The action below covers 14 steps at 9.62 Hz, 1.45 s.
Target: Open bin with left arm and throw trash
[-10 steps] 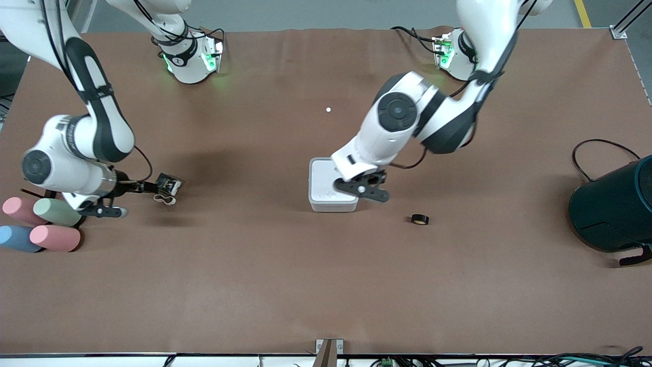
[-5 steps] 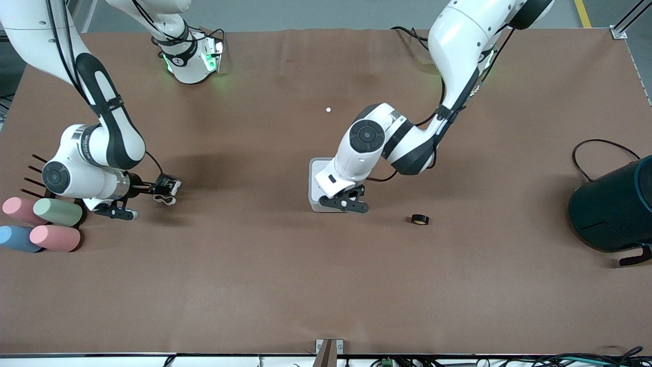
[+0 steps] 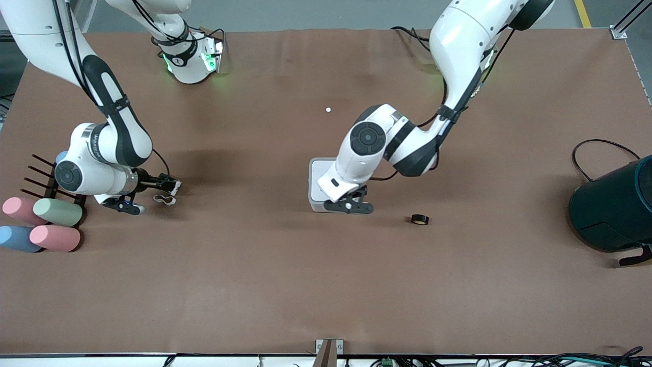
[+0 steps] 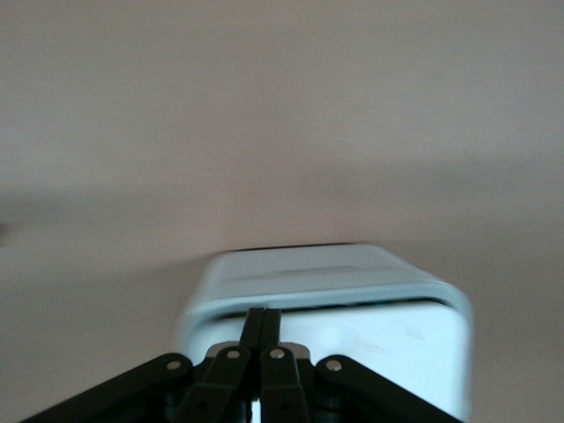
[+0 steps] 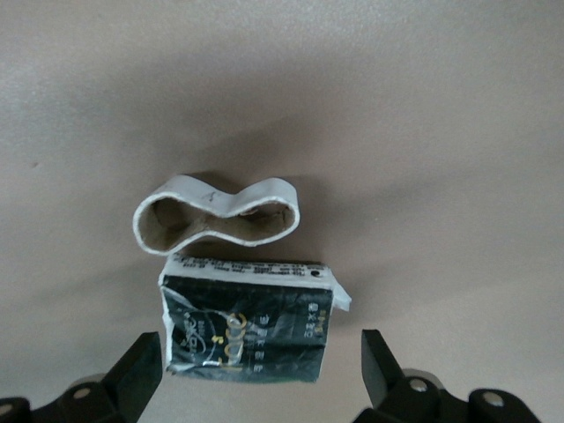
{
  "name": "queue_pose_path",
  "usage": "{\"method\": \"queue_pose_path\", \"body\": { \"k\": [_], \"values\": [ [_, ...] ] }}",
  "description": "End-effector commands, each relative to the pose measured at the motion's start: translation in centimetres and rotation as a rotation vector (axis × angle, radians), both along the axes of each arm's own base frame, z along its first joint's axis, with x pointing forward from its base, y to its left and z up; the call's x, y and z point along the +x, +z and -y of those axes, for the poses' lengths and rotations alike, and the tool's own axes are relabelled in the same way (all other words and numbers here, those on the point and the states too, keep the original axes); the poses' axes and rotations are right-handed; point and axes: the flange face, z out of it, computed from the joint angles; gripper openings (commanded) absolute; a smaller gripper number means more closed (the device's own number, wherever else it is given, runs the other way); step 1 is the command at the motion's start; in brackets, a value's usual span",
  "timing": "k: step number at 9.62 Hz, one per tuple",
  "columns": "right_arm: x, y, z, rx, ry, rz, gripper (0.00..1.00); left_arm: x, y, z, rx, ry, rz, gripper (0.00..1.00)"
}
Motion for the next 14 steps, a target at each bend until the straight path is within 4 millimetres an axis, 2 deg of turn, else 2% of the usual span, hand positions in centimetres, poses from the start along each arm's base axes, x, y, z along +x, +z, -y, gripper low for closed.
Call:
{"method": "queue_pose_path", "body": {
  "k": [1,2,3,4,5,6,7,8,9,11,12,14],
  "values": [
    [-1.5,-1.9,-0.1,-0.009,-0.034,0.027,0.99,4.5,3.5,-9.1,0.033,-0.063,0.002,0.06],
    [-1.5,-2.0,-0.1,-0.009,-0.034,0.027,0.99,6.3,2.9,-12.8,0.034,-0.157,0.001,0.19],
    [-1.5,-2.1,0.0,-0.009,-0.036,0.027,0.98,7.5,0.9,-16.5,0.042,-0.204,-0.026,0.41],
    [-1.5,-2.1,-0.2,-0.009,-0.033,0.027,0.88,7.9,-1.0,-17.9,0.044,-0.211,-0.048,0.90],
    [-1.5,-2.0,-0.2,-0.009,-0.033,0.025,0.56,8.0,-2.8,-18.5,0.048,-0.205,-0.069,1.00],
    [-1.4,-1.9,-0.3,-0.008,-0.031,0.024,0.34,7.5,-3.7,-17.6,0.051,-0.193,-0.083,1.00],
    [-1.3,-1.7,-0.3,-0.009,-0.038,0.025,0.15,7.0,-5.3,-17.6,0.051,-0.184,-0.101,1.00],
    [-1.2,-1.6,-0.6,-0.017,-0.061,0.019,0.03,6.5,-7.7,-18.4,0.044,-0.167,-0.092,1.00],
    [-0.4,-0.8,-0.9,-0.024,-0.087,0.013,0.01,5.5,-9.7,-18.4,0.031,-0.170,-0.065,1.00],
    [2.7,3.3,-2.5,-0.027,-0.130,-0.054,0.00,4.6,-11.4,-18.4,0.027,-0.177,-0.052,1.00],
    [3.9,5.5,-3.7,0.008,-0.159,-0.073,0.00,4.4,-12.1,-18.5,0.025,-0.176,-0.052,1.00],
    [5.1,9.6,-7.7,0.038,-0.242,-0.078,0.00,3.8,-13.1,-18.8,0.026,-0.179,-0.050,1.00]
  ]
}}
